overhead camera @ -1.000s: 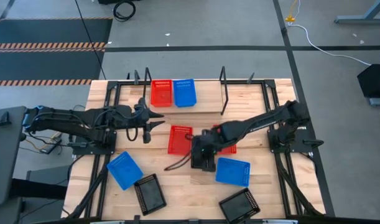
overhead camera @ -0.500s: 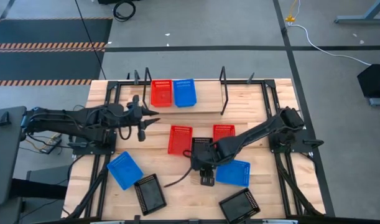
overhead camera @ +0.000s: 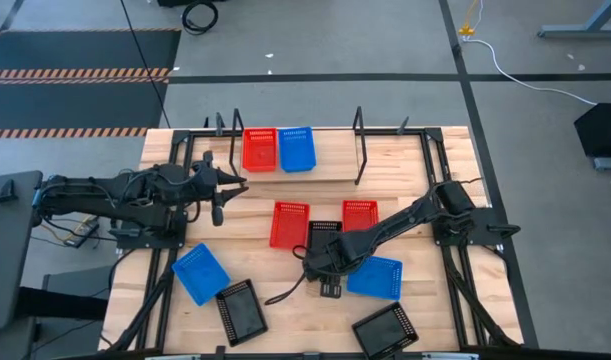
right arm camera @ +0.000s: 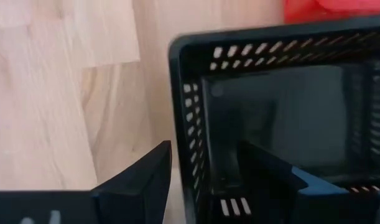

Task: Stack baskets on shelf by color
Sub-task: Put the top black bin on the shelf

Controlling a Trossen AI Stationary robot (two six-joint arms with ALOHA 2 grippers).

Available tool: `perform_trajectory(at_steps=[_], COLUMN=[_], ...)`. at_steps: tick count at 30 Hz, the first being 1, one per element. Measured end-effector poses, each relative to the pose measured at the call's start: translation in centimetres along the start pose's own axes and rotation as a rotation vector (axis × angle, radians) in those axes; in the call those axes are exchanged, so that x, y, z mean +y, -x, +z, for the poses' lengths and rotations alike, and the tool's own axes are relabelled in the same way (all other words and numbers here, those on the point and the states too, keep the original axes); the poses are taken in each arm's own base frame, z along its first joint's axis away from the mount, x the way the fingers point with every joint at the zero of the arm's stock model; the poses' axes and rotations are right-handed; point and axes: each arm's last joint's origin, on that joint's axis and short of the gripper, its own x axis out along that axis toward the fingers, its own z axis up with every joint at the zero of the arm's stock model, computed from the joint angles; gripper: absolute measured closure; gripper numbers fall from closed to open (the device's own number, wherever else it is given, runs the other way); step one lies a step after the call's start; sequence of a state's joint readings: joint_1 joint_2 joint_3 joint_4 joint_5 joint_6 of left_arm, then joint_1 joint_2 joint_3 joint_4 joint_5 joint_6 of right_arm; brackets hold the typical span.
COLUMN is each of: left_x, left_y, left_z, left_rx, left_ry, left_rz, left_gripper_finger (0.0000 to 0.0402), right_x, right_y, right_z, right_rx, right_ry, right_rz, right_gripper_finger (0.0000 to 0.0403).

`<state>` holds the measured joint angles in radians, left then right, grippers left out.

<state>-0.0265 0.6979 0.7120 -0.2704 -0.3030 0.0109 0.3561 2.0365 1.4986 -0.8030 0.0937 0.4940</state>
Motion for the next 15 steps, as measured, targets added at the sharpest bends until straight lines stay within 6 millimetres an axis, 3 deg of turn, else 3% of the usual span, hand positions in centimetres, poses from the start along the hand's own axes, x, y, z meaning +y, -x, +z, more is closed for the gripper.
perform_trajectory(at_steps=[7, 15], left_x=[-0.02, -0.02], left_y=[-0.03, -0.04], left_z=[-0.1, -0.26], left_rx=[0.011, 0.026], left_ry=[0.004, 0.0], left_rz=[-0.001, -0.001], left_gripper_finger=[0.0292, 0.0292], right_x=[-0.17, -0.34], right_y=[-1.04, -0.91], right_z=[0.06, 0.29], right_rx=[0.012, -0.003], right_ry=[-0.002, -0.006], right_rz=[-0.025, -0.022], right_gripper_finger=[0.0231, 0.0338])
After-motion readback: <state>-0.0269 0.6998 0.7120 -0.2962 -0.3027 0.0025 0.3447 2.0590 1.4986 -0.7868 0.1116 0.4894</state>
